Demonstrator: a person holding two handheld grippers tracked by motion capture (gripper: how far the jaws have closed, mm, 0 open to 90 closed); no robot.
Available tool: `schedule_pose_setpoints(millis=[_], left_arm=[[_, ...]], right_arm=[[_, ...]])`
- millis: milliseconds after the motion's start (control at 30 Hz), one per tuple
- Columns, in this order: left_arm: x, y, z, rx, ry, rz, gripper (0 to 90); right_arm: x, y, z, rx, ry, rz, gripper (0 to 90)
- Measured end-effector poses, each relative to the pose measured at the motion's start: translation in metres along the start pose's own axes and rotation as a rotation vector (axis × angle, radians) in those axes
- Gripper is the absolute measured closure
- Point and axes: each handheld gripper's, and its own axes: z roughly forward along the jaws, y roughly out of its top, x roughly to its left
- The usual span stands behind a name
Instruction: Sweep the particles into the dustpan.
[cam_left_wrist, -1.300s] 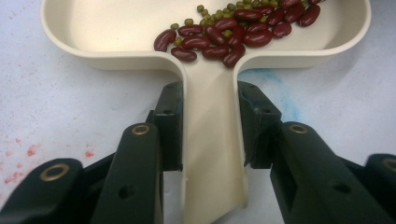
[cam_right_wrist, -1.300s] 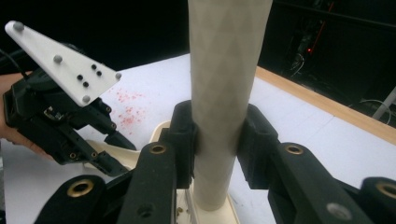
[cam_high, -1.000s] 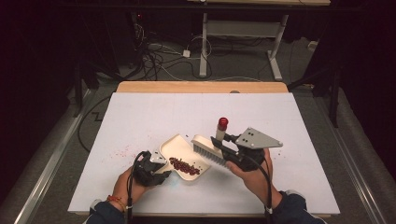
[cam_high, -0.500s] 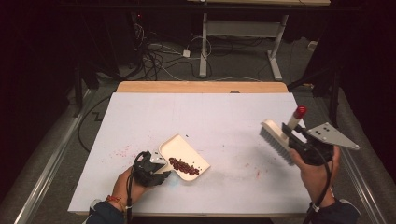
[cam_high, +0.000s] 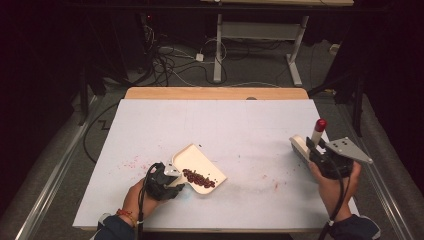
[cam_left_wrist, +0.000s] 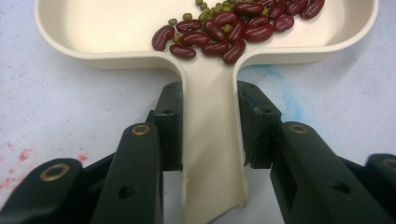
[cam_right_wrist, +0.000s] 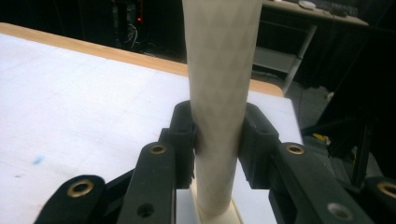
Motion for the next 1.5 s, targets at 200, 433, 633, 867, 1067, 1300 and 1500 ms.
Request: schedule_pose_setpoints(millis=[200,433,633,867,1067,1300,1500], left_arm=[[-0.003,0.001,0.000,-0.001,-0.005,0.009,63.5],[-0.010,0.001,-0.001,0.003,-0.018,0.033,63.6],[-0.014,0.003,-0.002,0.004,-0.024,0.047,63.5],[-0.023,0.005,-0.002,0.005,-0.043,0.075,63.6],[-0.029,0.007,-0.002,0.009,-0.049,0.090,63.6],[-0.030,0.009,0.000,0.013,-0.050,0.077,63.6],[-0.032,0.011,0.002,0.016,-0.048,0.078,63.6]], right_arm=[[0.032,0.015,0.008,-0.041,0.101,0.037,70.8],[0.036,0.025,-0.001,-0.097,0.127,0.006,70.8],[0.034,0.011,-0.004,-0.040,0.163,-0.003,70.8],[0.049,0.014,-0.017,-0.026,0.283,-0.071,70.8],[0.064,0.012,-0.024,-0.002,0.371,-0.094,70.8],[0.097,0.010,-0.032,-0.014,0.429,-0.145,70.8],[0.122,0.010,-0.038,-0.033,0.516,-0.144,70.8]])
